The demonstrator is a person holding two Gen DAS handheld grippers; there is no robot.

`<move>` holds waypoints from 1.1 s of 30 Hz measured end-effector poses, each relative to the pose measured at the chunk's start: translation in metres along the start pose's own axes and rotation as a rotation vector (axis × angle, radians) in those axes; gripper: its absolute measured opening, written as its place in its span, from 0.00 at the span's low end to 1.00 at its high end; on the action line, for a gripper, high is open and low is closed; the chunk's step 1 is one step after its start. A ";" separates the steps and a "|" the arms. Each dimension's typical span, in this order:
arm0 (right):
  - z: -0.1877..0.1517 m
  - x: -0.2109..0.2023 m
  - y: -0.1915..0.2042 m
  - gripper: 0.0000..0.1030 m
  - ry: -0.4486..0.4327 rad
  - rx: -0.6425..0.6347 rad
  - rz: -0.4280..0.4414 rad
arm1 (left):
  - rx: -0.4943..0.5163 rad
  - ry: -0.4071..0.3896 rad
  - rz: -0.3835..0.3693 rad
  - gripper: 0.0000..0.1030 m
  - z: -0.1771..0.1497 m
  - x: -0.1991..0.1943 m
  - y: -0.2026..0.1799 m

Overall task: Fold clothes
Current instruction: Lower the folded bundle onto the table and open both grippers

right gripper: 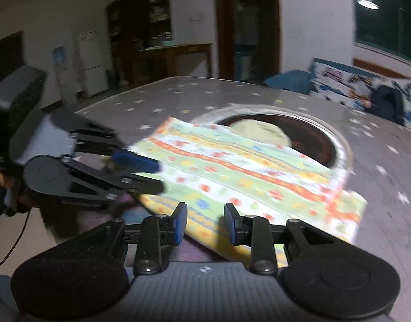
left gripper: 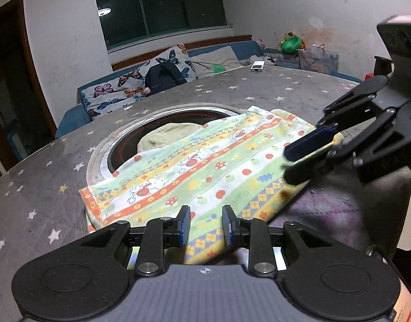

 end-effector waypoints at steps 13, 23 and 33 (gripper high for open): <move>-0.010 -0.019 -0.053 0.28 0.030 0.074 -0.132 | -0.021 -0.041 0.040 0.30 0.008 -0.018 0.013; 0.012 0.039 -0.103 0.30 0.061 0.256 -0.215 | -0.104 -0.032 0.106 0.30 -0.001 -0.018 0.044; 0.009 0.051 -0.106 0.05 0.079 0.326 -0.166 | -0.098 -0.028 0.099 0.30 -0.007 -0.018 0.045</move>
Point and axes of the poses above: each gripper's, at about its wrist camera, not at the fingertips, and x roughly the way its jaws point, y to its left, z to its top, the point moved 4 cm from there along x, roughly the way its jaws point, and after that the axes turned 13 degrees about -z, right-handed, at the moved point
